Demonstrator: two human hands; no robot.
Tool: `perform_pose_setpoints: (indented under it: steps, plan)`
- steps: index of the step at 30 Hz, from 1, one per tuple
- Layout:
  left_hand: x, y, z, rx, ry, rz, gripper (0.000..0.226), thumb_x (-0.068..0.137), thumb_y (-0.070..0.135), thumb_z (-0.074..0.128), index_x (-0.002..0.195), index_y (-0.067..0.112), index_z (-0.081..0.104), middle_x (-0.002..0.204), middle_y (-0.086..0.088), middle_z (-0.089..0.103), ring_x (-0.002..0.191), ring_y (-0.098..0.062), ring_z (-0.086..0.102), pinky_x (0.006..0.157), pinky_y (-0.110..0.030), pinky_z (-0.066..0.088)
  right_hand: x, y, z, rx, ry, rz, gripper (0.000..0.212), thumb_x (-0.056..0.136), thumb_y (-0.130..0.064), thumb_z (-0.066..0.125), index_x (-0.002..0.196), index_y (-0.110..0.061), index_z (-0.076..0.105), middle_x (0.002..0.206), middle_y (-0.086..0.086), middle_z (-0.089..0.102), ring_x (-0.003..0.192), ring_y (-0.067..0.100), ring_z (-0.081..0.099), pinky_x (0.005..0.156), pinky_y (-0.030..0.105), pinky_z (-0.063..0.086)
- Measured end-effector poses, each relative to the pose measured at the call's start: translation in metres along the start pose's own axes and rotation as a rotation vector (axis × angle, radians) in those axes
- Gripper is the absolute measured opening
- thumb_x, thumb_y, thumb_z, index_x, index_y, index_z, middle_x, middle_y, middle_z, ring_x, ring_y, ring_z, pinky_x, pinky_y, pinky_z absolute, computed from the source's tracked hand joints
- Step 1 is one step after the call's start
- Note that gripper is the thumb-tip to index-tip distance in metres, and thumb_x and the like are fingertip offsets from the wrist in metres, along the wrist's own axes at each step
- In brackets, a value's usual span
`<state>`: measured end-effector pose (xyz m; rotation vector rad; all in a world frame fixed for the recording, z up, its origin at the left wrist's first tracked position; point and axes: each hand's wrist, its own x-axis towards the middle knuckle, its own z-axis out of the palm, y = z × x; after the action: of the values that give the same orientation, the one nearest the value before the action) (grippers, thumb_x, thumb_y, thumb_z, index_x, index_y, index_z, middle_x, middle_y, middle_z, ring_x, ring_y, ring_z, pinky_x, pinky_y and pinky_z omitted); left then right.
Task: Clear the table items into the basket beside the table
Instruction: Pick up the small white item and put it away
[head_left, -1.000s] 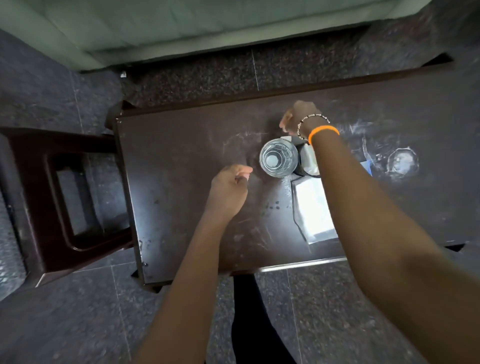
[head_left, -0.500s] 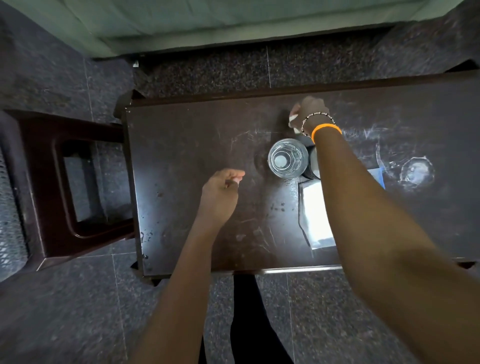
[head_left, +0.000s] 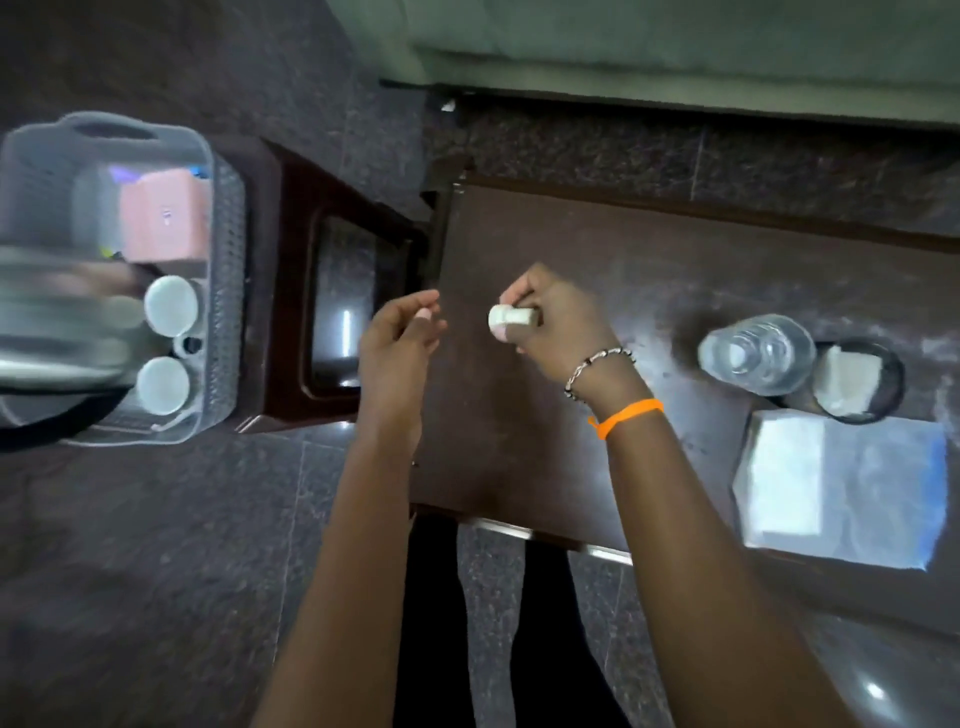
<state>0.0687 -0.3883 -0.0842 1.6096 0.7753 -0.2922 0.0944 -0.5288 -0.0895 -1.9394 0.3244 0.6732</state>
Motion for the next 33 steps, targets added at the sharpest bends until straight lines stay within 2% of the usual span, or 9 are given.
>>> perform_pose_setpoints:
  steps: [4,8,13,18,24,26,29,31,33]
  plan:
    - [0.018,0.010,-0.075,-0.061,0.198,0.024,0.022,0.093,0.006,0.045,0.095,0.021,0.062,0.092,0.003,0.060,0.084,-0.009,0.058,0.085,-0.023,0.047,0.010,-0.039,0.063,-0.073,-0.040,-0.086,0.019,0.079,-0.003,0.064,0.096,-0.009,0.068,0.102,0.014,0.068,0.092,0.034,0.065,0.088,0.044,0.053]
    - [0.041,0.014,-0.145,-0.072,0.305,0.000,0.021,0.092,0.004,0.045,0.100,0.016,0.060,0.085,0.004,0.059,0.083,-0.012,0.054,0.085,-0.026,0.045,0.028,-0.090,0.124,-0.114,-0.024,-0.191,0.026,0.080,0.001,0.060,0.102,-0.005,0.070,0.093,0.007,0.056,0.094,0.034,0.064,0.091,0.045,0.052]
    - [0.066,0.015,-0.212,-0.024,0.321,-0.028,0.018,0.089,0.006,0.050,0.096,0.018,0.062,0.082,0.008,0.059,0.087,-0.013,0.055,0.087,-0.031,0.047,0.055,-0.148,0.200,-0.111,0.080,-0.282,0.016,0.074,0.000,0.063,0.089,-0.005,0.066,0.079,0.005,0.064,0.052,0.004,0.046,0.060,0.017,0.043]
    - [0.090,0.013,-0.242,-0.012,0.261,-0.091,0.022,0.089,0.005,0.051,0.105,0.014,0.062,0.108,-0.008,0.065,0.102,-0.024,0.060,0.101,-0.042,0.044,0.080,-0.180,0.254,-0.258,0.060,-0.368,0.022,0.075,0.001,0.058,0.092,-0.005,0.070,0.099,0.016,0.068,0.077,0.025,0.061,0.079,0.035,0.051]
    - [0.111,0.013,-0.261,-0.087,0.191,-0.138,0.033,0.091,0.004,0.045,0.121,0.013,0.055,0.120,-0.018,0.061,0.114,-0.034,0.056,0.105,-0.047,0.041,0.105,-0.215,0.289,-0.292,0.058,-0.449,0.022,0.075,0.004,0.058,0.091,-0.005,0.071,0.097,0.016,0.069,0.080,0.029,0.066,0.075,0.026,0.051]
    - [0.116,0.013,-0.264,-0.094,0.155,-0.144,0.038,0.089,-0.001,0.043,0.124,0.011,0.051,0.118,-0.020,0.060,0.115,-0.036,0.054,0.104,-0.049,0.041,0.118,-0.229,0.301,-0.302,0.018,-0.444,0.023,0.076,0.003,0.057,0.093,-0.005,0.071,0.098,0.015,0.071,0.083,0.030,0.067,0.081,0.035,0.054]
    - [0.120,0.009,-0.266,-0.073,0.091,-0.145,0.040,0.089,-0.003,0.042,0.127,0.010,0.049,0.113,-0.017,0.061,0.110,-0.030,0.056,0.103,-0.040,0.042,0.142,-0.245,0.318,-0.386,-0.019,-0.460,0.021,0.078,-0.001,0.057,0.094,-0.007,0.070,0.100,0.013,0.072,0.091,0.028,0.066,0.086,0.033,0.050]
    - [0.123,0.002,-0.269,-0.020,0.065,-0.135,0.041,0.089,-0.001,0.044,0.127,0.014,0.050,0.107,-0.007,0.061,0.111,-0.027,0.055,0.089,-0.021,0.040,0.158,-0.253,0.331,-0.439,-0.023,-0.475,0.021,0.078,0.000,0.057,0.093,-0.006,0.070,0.100,0.013,0.072,0.095,0.026,0.065,0.086,0.029,0.047]
    - [0.124,-0.001,-0.270,0.009,0.063,-0.129,0.042,0.090,0.000,0.045,0.129,0.015,0.049,0.111,-0.006,0.062,0.112,-0.025,0.055,0.078,-0.014,0.034,0.170,-0.260,0.342,-0.447,-0.034,-0.453,0.025,0.077,0.003,0.054,0.095,-0.006,0.070,0.101,0.014,0.072,0.094,0.024,0.064,0.086,0.027,0.046]
